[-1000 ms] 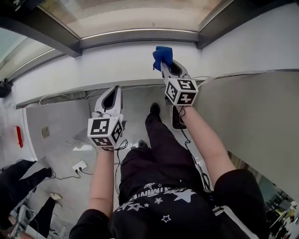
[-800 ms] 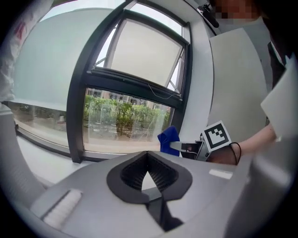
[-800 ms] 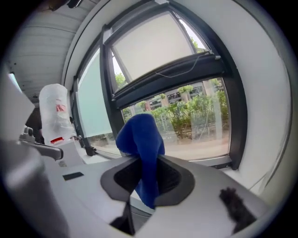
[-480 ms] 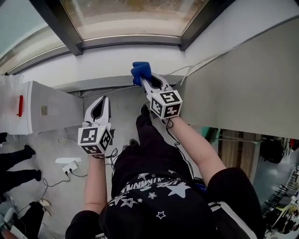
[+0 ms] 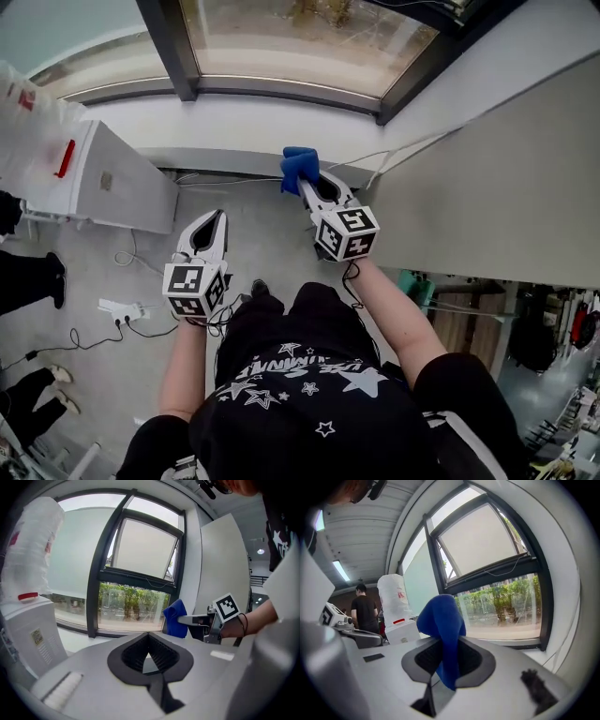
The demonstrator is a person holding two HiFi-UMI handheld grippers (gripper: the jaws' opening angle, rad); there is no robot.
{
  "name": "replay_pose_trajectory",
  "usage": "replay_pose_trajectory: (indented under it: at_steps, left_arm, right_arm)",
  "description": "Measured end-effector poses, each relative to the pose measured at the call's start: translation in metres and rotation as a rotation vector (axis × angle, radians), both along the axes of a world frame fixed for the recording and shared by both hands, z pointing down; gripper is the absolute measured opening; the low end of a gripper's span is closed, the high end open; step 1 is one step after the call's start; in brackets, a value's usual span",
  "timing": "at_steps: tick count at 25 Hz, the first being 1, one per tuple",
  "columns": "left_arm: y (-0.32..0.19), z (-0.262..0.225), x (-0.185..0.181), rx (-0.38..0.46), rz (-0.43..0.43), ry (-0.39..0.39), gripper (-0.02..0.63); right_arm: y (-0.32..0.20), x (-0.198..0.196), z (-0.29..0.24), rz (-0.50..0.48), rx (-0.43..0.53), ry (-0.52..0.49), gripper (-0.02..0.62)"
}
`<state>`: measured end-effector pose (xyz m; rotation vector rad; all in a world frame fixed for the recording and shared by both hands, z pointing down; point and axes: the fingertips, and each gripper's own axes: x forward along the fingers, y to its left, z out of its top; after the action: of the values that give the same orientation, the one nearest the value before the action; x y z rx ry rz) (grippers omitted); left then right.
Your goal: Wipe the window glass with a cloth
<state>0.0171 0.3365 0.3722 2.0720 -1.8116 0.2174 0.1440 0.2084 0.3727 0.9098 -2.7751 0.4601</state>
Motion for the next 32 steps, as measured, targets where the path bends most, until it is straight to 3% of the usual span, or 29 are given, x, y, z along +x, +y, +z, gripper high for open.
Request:
replay_pose_trajectory:
  at_steps: [4,10,16,24,32]
  left_arm:
    - [0.014,-0.016,0.016,0.020,-0.067,-0.027,0.009]
    - [0.030,-0.046,0.071,0.090,-0.141,-0.037,0.009]
    - [0.053,-0.066,0.141,0.134,-0.146,-0.061,0.009]
    - [0.094,-0.066,0.210,0.137,-0.160,-0.068,0.009]
    - [0.104,-0.079,0.274,0.150,-0.163,-0.095,0.009]
  right_arm:
    - [0.015,0.014,-0.019,-0.064,0.011,-0.044,0.074]
    - [0.046,0.065,-0.038,-0.175,0.046,-0.052,0.074]
    - [0.049,0.135,-0.062,-0.179,0.088,-0.068,0.074]
    - [0.085,0.190,-0.080,-0.248,0.112,-0.087,0.074]
    - [0.116,0.249,-0.073,-0.291,0.084,-0.094,0.074]
